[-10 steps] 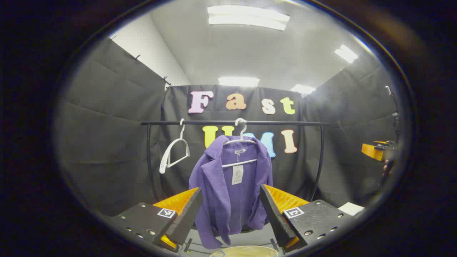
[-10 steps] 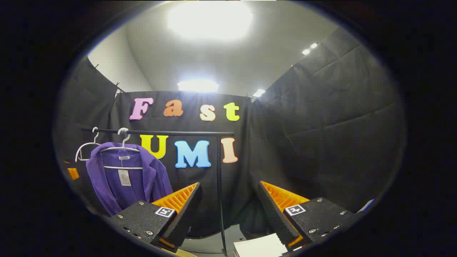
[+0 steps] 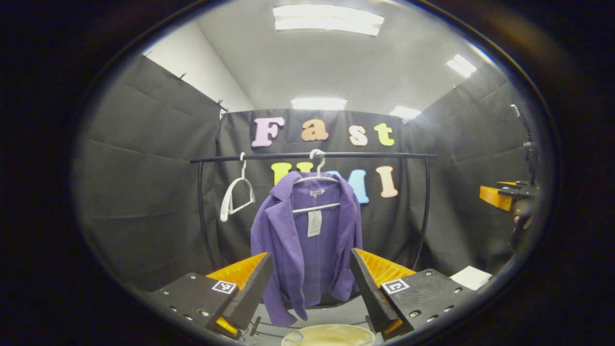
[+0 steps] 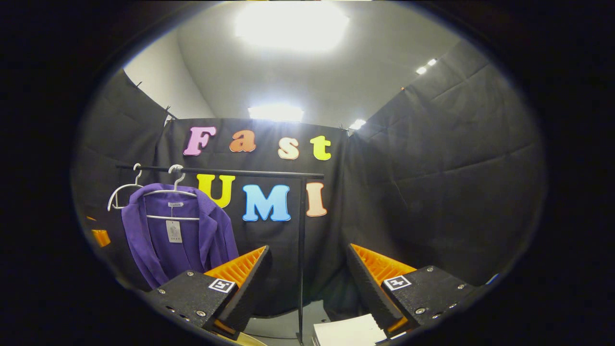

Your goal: Grasp the clothes on the hanger with both hands and then place them into the laundry hamper below.

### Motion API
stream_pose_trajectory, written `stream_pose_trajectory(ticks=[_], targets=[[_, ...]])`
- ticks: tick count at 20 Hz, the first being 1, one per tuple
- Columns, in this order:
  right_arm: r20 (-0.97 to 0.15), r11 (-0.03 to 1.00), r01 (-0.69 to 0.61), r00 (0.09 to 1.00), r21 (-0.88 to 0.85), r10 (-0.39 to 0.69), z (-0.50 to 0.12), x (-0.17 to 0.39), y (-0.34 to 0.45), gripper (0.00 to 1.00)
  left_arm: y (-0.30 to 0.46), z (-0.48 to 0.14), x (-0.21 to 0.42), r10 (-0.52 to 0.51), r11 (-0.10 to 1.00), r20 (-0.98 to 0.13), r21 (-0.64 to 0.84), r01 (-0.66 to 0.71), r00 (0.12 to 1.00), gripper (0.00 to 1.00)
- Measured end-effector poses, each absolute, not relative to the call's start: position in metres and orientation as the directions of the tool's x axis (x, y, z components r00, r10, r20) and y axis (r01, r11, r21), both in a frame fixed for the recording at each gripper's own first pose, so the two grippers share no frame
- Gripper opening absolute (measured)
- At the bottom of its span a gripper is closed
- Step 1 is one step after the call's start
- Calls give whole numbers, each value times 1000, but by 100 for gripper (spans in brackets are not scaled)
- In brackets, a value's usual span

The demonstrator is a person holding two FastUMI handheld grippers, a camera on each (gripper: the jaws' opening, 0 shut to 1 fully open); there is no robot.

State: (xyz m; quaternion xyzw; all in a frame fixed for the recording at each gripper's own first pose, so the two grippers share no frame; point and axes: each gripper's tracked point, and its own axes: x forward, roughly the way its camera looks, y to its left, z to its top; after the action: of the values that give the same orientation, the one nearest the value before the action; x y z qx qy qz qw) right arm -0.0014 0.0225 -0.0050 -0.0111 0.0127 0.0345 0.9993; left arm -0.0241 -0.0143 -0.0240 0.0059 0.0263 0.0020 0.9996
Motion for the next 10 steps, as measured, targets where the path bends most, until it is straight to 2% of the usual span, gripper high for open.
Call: stream_pose_trajectory(ticks=[1,7,10], targets=[[-29,996,-80,996,-24,79,-6,-1,28,96,-12,-26,-24,5,1000,-55,4,-5,998,96],[-43,985,-171,984,-20,170,-3,4,68,96,20,-43,-15,80,994,-92,-68,-86,993,96],[-39,975,-220,975,-22,219,8,16,99,96,44,-37,-9,138,989,-117,-39,-143,984,94]])
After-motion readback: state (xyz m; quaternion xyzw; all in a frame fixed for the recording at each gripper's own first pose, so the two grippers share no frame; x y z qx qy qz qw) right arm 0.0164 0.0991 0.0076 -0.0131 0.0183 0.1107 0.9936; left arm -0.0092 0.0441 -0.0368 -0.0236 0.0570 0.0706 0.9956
